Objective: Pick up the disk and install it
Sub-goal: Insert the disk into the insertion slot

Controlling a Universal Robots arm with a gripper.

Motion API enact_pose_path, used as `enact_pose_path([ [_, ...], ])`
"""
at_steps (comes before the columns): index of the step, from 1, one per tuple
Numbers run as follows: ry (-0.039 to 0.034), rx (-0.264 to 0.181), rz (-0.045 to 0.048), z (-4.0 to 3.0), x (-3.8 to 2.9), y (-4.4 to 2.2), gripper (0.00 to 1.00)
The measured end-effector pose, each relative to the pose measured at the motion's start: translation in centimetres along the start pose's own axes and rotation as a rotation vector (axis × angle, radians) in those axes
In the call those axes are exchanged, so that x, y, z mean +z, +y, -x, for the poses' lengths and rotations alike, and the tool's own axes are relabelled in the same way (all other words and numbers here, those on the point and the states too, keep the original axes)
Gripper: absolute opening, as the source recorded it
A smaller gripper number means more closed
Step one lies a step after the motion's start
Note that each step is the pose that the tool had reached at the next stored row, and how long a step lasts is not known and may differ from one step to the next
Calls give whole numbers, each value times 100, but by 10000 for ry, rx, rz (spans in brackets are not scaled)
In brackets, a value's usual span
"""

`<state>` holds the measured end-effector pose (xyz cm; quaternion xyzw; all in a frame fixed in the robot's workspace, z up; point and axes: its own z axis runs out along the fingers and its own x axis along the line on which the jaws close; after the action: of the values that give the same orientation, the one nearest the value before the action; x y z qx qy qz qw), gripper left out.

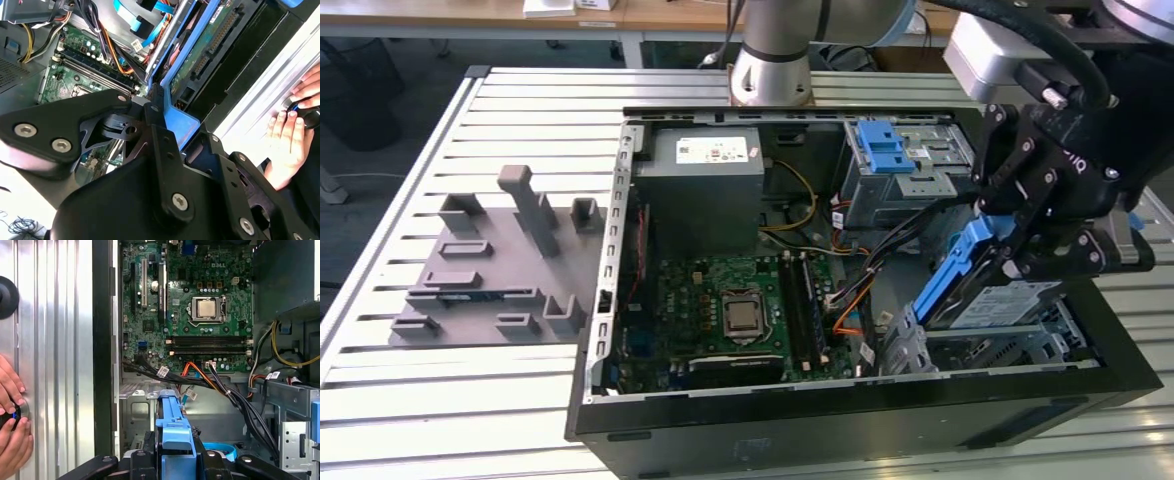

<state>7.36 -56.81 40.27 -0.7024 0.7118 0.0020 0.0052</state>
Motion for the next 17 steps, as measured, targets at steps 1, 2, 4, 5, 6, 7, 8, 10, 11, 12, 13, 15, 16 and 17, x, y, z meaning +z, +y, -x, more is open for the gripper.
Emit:
enact_pose_path([
  [1, -1, 0, 0, 0, 12, 0, 36],
  [2, 0, 0, 0, 0, 25, 0, 36],
  [4, 0, 0, 0, -1, 52, 0, 36],
  [5, 1, 0, 0, -1, 65, 0, 36],
  [6, 2, 0, 0, -1, 80, 0, 36],
  [7, 1, 0, 0, -2, 94, 0, 36],
  [8, 0, 0, 0, -2, 109, 0, 36],
  [10, -1, 0, 0, -2, 137, 1, 36],
  [11, 0, 0, 0, -2, 149, 1, 36],
  [12, 1, 0, 0, -2, 159, 1, 36],
  [13, 2, 0, 1, -2, 166, 1, 36],
  [15, 2, 0, 0, -2, 168, 1, 36],
  [16, 2, 0, 0, -3, 168, 1, 36],
  [17, 1, 0, 0, -2, 169, 1, 36],
])
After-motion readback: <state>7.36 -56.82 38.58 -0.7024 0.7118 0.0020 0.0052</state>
